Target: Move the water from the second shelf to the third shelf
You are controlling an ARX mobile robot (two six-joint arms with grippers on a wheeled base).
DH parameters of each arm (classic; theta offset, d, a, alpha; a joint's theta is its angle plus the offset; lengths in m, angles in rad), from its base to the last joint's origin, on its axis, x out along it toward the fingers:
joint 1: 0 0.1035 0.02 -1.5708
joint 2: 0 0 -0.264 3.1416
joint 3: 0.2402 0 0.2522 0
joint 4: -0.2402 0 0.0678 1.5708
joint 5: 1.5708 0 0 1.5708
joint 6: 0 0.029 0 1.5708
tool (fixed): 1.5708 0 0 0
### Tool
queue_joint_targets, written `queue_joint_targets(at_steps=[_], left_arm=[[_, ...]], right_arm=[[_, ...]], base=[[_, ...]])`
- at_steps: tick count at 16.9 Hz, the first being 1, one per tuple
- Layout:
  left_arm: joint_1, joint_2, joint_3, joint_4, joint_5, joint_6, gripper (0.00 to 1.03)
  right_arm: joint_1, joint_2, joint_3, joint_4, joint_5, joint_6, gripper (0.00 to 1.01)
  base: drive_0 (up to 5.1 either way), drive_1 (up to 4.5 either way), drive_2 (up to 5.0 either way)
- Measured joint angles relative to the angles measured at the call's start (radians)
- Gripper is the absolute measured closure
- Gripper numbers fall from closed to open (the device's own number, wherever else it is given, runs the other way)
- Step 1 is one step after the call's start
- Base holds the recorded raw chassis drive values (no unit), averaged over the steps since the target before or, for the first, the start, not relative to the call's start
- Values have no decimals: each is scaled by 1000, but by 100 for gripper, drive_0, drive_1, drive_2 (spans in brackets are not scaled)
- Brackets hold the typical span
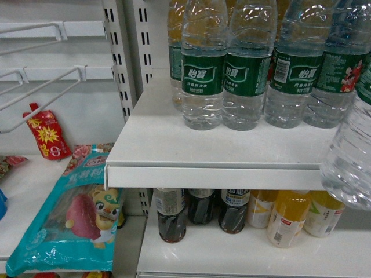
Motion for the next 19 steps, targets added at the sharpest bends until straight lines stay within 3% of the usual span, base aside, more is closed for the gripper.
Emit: queue_joint_targets(at_steps=[4,8,19], left_arm=[[0,0,0,0,0,0,5],[0,0,0,0,0,0,5],[0,0,0,0,0,0,5]], right_arm=[[1,203,151,36,6,-23,62],[-42,329,254,13,9,-45,62],[-26,462,356,13,40,-48,62]], base=[[0,0,0],[0,0,0],[0,0,0]])
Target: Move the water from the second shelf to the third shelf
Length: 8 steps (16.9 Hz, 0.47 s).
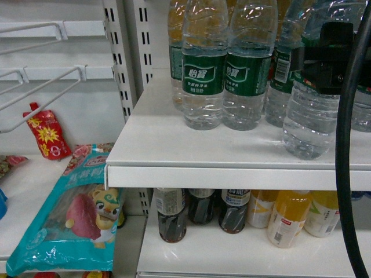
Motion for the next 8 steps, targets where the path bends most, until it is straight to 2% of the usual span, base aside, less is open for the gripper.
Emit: queue_joint_targets(at_steps=[6,8], left_arm=[[0,0,0,0,0,0,5],[0,0,0,0,0,0,5]], right_arm=[[3,25,18,8,13,19,62],[3,27,18,8,13,19,38]], base=[[0,0,0],[0,0,0]])
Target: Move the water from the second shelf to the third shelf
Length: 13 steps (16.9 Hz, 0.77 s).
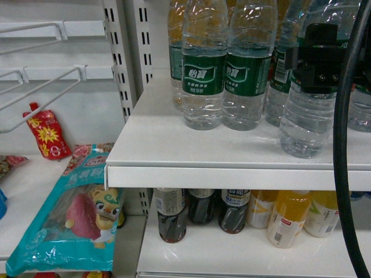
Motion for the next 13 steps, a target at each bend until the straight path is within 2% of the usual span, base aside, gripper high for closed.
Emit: queue_joint_targets(at_steps=[3,4,5,10,13], left_arm=[[0,0,0,0,0,0,5],[0,0,0,0,0,0,5],[0,0,0,0,0,0,5],[0,0,0,0,0,0,5],[0,0,0,0,0,0,5]], right_arm=[[-1,-1,13,19,0,0,5],[-1,-1,13,13,0,8,1],[-1,-3,13,5,0,9,4],[-3,-80,0,-56,-27,14,3],[-14,-141,-61,-90,-42,6,3]], base=[[0,0,0],[0,0,0],[0,0,0],[0,0,0],[0,0,0]])
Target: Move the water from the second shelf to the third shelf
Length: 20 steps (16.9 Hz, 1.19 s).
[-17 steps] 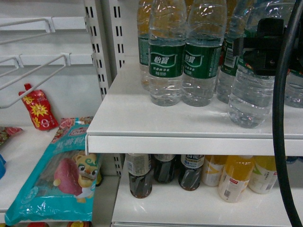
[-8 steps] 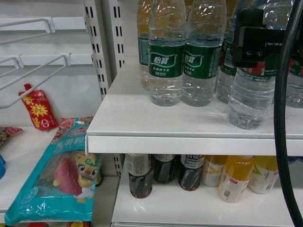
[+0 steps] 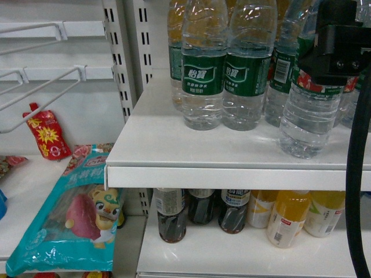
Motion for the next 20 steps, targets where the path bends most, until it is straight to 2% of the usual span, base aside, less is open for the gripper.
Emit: queue_joint_targets(at_steps=[4,7,9,11,12,13,14,15,16,19,20], left_arm=[[0,0,0,0,0,0,5],[0,0,0,0,0,0,5],[0,0,0,0,0,0,5],[0,0,0,0,0,0,5],[0,0,0,0,0,0,5],[0,0,0,0,-1,0,5],[0,0,0,0,0,0,5],[0,0,0,0,0,0,5],[0,0,0,0,0,0,5],[0,0,0,0,0,0,5],[0,0,0,0,0,0,5]], right_arm=[[-6,-171,-90,-26,-25,-14,3],[-14,-392,-195,-98,-43,-6,3],[-50,-570,-241,-190,-43,18,3],[-106,-741,-259,-289,-56,35,3],[-117,-817,-298,-225,-20,13,7],[-148,-913,-373,-150,25,-55,20],[-246,-1010,-440,-189,-41,-103,33],[-291,-1071,-486,-213,-49,-122,46],[-285,-1110,-522,-194,-68,-133,59],[-280,-1168,-608,-173,-71,-149,96],[-280,-1186,-633,-170,-70,-153,99]], base=[[0,0,0],[0,0,0],[0,0,0],[0,0,0],[0,0,0],[0,0,0],[0,0,0],[0,0,0],[0,0,0],[0,0,0],[0,0,0]])
